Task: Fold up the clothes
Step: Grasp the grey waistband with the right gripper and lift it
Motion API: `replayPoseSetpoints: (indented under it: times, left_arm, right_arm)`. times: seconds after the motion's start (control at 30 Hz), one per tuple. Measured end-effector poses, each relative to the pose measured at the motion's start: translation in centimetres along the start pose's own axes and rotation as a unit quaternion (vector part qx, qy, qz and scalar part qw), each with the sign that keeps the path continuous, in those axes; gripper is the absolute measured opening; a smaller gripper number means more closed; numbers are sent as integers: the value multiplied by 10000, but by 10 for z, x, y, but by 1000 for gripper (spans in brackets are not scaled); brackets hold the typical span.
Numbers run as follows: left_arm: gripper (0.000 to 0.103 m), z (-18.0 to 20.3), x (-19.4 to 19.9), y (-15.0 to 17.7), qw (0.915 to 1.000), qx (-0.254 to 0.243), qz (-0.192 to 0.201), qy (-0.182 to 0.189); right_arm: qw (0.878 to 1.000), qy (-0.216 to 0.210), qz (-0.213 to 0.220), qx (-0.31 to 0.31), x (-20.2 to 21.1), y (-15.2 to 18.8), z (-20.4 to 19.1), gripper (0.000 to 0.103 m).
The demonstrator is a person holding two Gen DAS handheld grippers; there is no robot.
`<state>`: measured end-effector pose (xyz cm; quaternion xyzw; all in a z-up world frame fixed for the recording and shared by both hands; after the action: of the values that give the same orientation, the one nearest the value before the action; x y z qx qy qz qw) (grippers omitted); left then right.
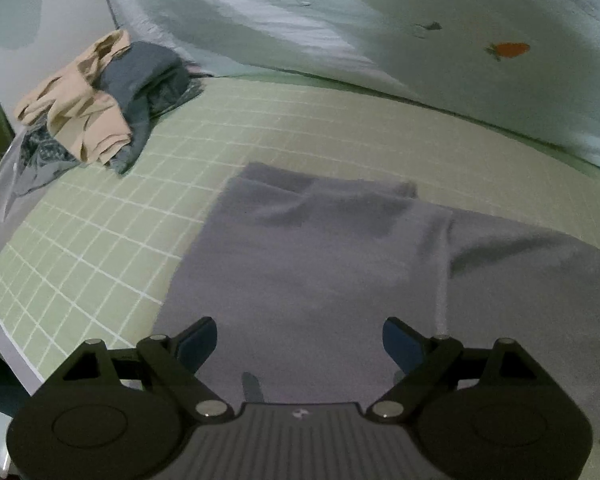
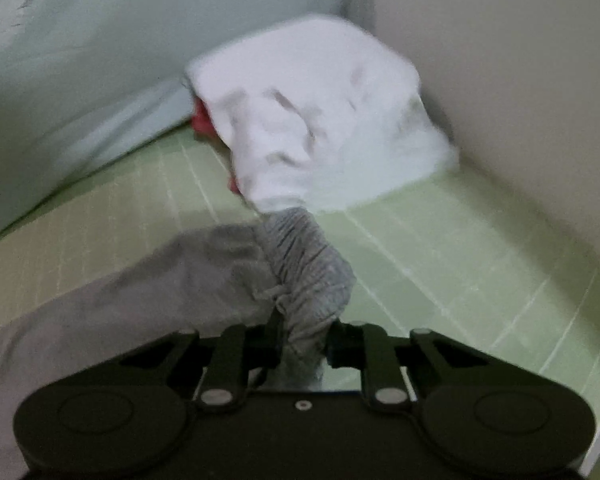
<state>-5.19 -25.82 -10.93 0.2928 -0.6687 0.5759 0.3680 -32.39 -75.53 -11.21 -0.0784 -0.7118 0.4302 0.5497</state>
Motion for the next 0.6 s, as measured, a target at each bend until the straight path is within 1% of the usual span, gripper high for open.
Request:
replayPoseSetpoints:
  times: [0.13, 0.27, 0.43, 0.5, 0.6]
  left_arm:
    - [90, -26, -7, -7, 10000, -34, -5, 51]
    - [90, -58, -12, -17, 9999, -37, 33, 133]
    - [90, -93, -19, -31, 9994, -185, 106, 281]
    - [90, -104, -23, -35, 9989, -265, 115, 357]
    - [90, -120, -27, -40, 9979, -469, 147, 433]
  right_arm:
    - [9972, 60, 518, 539, 36, -11, -41, 19]
    - [9928, -194, 799, 876, 73, -7, -96, 19]
    - [9872, -690, 853, 1156, 112, 15, -183, 19]
    - [9838, -865, 812, 1342, 122, 31, -220, 19]
    - [9765, -1086, 634, 1750, 132, 68, -272, 19]
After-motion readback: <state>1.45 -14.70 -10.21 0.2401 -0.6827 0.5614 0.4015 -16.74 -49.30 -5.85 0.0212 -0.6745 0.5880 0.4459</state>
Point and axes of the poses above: each gripper's, at about its wrist camera, not at the fingertips, and x roughly against the way its jaws point, z to its right, y to its underside, the point moved 7 cm from there along -x, roughly the way its jaws point, and after that the axes turned 3 degrees about -z, right-handed, at the moved point
